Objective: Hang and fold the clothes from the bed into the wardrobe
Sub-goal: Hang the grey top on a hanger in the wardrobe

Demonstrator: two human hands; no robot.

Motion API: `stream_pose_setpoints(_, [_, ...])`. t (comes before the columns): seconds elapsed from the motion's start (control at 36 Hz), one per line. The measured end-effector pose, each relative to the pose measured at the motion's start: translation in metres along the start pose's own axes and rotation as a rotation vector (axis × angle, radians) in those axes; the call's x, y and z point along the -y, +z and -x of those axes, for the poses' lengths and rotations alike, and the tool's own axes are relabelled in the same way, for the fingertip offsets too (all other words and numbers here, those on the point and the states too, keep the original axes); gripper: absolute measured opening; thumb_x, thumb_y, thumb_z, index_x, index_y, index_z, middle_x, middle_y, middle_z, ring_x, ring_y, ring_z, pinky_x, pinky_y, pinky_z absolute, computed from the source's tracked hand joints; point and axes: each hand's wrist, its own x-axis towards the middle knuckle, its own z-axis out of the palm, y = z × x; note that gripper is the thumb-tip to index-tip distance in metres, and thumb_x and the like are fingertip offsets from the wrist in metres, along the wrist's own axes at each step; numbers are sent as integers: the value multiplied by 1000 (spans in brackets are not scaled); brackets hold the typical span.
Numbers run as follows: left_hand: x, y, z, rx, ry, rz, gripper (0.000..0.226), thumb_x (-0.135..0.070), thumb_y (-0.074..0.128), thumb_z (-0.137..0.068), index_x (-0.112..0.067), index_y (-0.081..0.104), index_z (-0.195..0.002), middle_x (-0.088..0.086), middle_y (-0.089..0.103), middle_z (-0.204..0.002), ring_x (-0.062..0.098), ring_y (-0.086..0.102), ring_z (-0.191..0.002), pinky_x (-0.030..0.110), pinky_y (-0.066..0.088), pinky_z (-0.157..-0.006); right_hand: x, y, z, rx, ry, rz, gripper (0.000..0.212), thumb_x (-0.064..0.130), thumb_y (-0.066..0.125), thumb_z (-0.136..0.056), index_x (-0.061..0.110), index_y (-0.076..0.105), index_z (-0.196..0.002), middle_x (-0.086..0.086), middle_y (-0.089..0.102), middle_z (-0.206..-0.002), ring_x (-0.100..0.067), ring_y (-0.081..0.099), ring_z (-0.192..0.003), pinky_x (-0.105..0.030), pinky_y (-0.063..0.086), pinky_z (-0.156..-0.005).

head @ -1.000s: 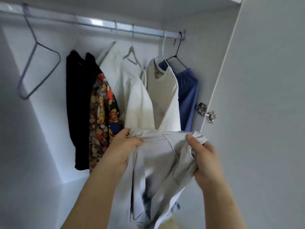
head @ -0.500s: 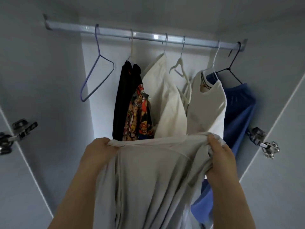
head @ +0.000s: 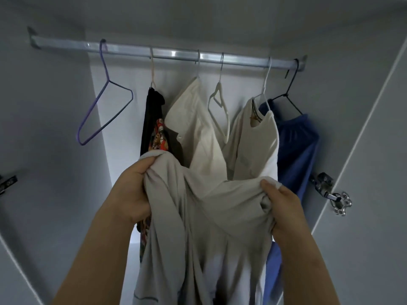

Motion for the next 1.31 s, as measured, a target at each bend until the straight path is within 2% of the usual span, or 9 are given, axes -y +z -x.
stream_pose_setpoints(0.19, [2, 43, -14, 41, 30, -50, 32, -38, 46, -92, -16, 65, -104, 5, 74, -89, 15, 71, -73, 27, 58, -56, 16, -13, -14, 79, -58, 129, 14, 24, 59, -91, 14, 68, -87, -1, 73, -75, -7, 68, -65, -15, 51, -50])
stream_pose_setpoints(0.31, [0, 66, -22, 77, 60, -58, 27, -36, 49, -91, -17, 67, -95, 4, 75, -85, 15, 71, -71, 26, 56, -50, 29, -16, -28, 130, -83, 325, 33, 26, 56, -92, -6, 62, -95, -21, 68, -91, -28, 66, -82, -32, 53, -75])
stream_pose_setpoints(0.44, [-6, 83, -36, 29, 84, -70, 31, -35, 57, -89, -16, 65, -112, 6, 71, -104, 21, 68, -92, 32, 51, -68, 52, -9, -44, 149, -137, 345, 22, 15, 55, -93, 8, 61, -73, 3, 51, -44, -2, 45, -39, -13, 40, -43])
stream_pose_setpoints(0.61, [-13, 85, -46, -47, 127, -8, 42, -32, 62, -87, -17, 56, -127, 7, 69, -111, 23, 67, -96, 31, 53, -66, 72, 17, -65, 158, -195, 278, 21, 13, 53, -93, 16, 57, -73, 3, 54, -59, -5, 48, -47, -15, 43, -47])
stream_pose_setpoints(0.83, [-29, 66, -45, -108, 164, -18, 27, -32, 57, -90, -13, 66, -108, 7, 74, -89, 19, 72, -75, 27, 53, -57, 82, 73, -87, 251, -258, 302, 7, 15, 53, -92, 15, 60, -96, 5, 50, -74, -7, 45, -67, -21, 37, -67])
stream_pose_setpoints(0.92, [-37, 52, -44, -126, 172, -46, 27, -32, 57, -89, -12, 67, -104, 10, 74, -89, 21, 72, -73, 27, 54, -55, 83, 87, -90, 206, -336, 309, 21, 16, 55, -91, 13, 57, -112, 5, 54, -93, -6, 49, -79, -18, 37, -70])
stream_pose_setpoints(1.08, [-57, 33, -35, -166, 220, -35, 28, -31, 51, -93, -10, 68, -101, 10, 74, -88, 19, 71, -73, 28, 54, -60, 92, 134, -74, 307, -531, 192, 12, 15, 56, -89, 25, 58, -83, 16, 56, -83, 4, 52, -74, 0, 38, -59])
stream_pose_setpoints(1.17, [-67, 16, -26, -208, 279, -2, 36, -30, 48, -94, -11, 72, -76, 6, 71, -65, 15, 68, -54, 25, 53, -43, 91, 167, -61, 421, -536, 158, 20, 16, 56, -89, 30, 58, -75, 15, 56, -75, 3, 51, -70, -8, 40, -64])
stream_pose_setpoints(1.31, [-87, -28, -9, -317, 388, -3, 43, -30, 51, -93, -15, 75, -61, 0, 71, -62, 11, 67, -52, 24, 53, -42, 72, 226, -38, 630, -461, 135, 17, 19, 55, -88, 31, 59, -77, 16, 59, -79, -1, 56, -75, -18, 48, -73])
